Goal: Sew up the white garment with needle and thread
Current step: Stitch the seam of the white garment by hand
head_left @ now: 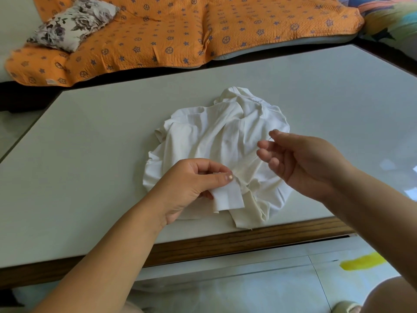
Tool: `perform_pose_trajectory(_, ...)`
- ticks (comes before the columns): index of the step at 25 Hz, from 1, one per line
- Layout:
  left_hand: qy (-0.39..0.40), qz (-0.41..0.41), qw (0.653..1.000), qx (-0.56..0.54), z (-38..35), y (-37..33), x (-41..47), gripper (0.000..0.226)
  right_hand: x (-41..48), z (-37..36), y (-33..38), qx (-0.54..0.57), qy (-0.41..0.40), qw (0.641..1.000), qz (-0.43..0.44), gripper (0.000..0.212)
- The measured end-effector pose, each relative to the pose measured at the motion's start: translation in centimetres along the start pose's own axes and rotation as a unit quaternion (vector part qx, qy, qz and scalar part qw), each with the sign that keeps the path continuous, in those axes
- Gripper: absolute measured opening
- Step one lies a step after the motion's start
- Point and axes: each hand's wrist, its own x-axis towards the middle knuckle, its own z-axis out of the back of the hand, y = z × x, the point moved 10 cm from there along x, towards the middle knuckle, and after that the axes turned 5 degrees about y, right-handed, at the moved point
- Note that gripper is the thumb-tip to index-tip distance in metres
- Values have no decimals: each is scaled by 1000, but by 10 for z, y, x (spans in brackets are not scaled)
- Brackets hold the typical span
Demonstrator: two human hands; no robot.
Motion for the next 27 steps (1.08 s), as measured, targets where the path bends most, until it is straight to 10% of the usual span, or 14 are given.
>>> perform_pose_trajectory(9, 27, -18, 999, -1, -1, -5, -2, 9, 16, 35, 29, -101, -88, 985, 110, 5)
perform_pose_trajectory(17, 30, -26, 999, -6, 5, -9, -6, 7, 11, 50, 73, -393, -205, 865, 235, 11)
perform_pose_trajectory(27, 17, -22, 1000, 9, 7, -7, -4, 10, 12, 34, 55, -401, -139, 891, 159, 9)
